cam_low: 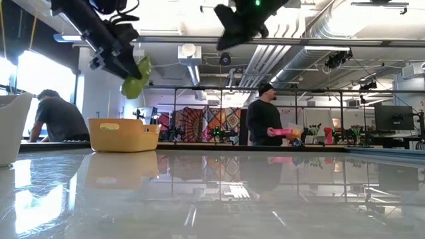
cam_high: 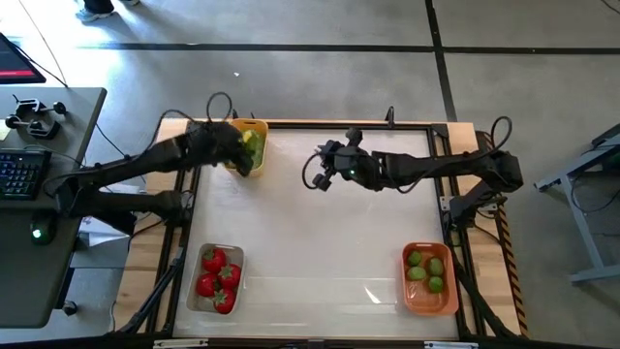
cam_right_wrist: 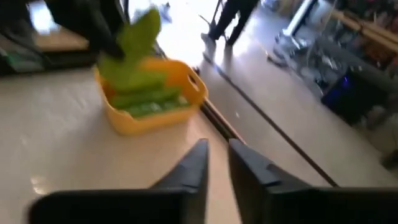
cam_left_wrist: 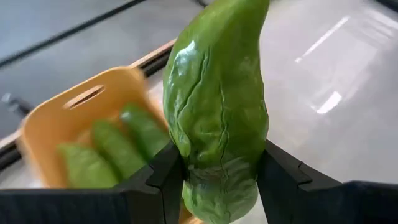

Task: Sort produce into baskets
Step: Put the green cucumber into the yellow bin

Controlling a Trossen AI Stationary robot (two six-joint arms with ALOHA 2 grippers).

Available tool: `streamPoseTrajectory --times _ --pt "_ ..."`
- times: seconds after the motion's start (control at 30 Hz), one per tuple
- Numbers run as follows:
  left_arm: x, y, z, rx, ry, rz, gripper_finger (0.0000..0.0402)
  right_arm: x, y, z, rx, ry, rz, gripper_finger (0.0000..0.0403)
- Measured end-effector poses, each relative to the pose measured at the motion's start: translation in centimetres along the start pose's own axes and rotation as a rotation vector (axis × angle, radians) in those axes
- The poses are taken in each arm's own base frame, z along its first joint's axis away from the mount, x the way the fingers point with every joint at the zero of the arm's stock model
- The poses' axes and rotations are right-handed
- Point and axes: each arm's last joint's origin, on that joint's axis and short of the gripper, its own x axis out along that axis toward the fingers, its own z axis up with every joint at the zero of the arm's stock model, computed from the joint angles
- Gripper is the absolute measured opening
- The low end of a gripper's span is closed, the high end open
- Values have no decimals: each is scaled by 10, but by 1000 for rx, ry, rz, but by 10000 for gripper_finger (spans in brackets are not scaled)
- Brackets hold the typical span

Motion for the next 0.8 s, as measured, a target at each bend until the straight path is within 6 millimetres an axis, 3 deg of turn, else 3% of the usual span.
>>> streamPoseTrajectory --times 0.1,0.27,0.4,0.6,0.8 --pt "4 17 7 -79 42 16 139 6 -5 -6 -1 51 -5 9" --pt "24 43 17 -160 112 15 139 8 -8 -8 2 75 11 21" --pt "49 61 19 -213 220 4 139 9 -8 -9 -13 81 14 5" --pt "81 77 16 -239 318 29 147 8 -8 -11 -22 98 15 3" --pt "98 80 9 -235 376 33 153 8 -7 -11 -22 99 42 1"
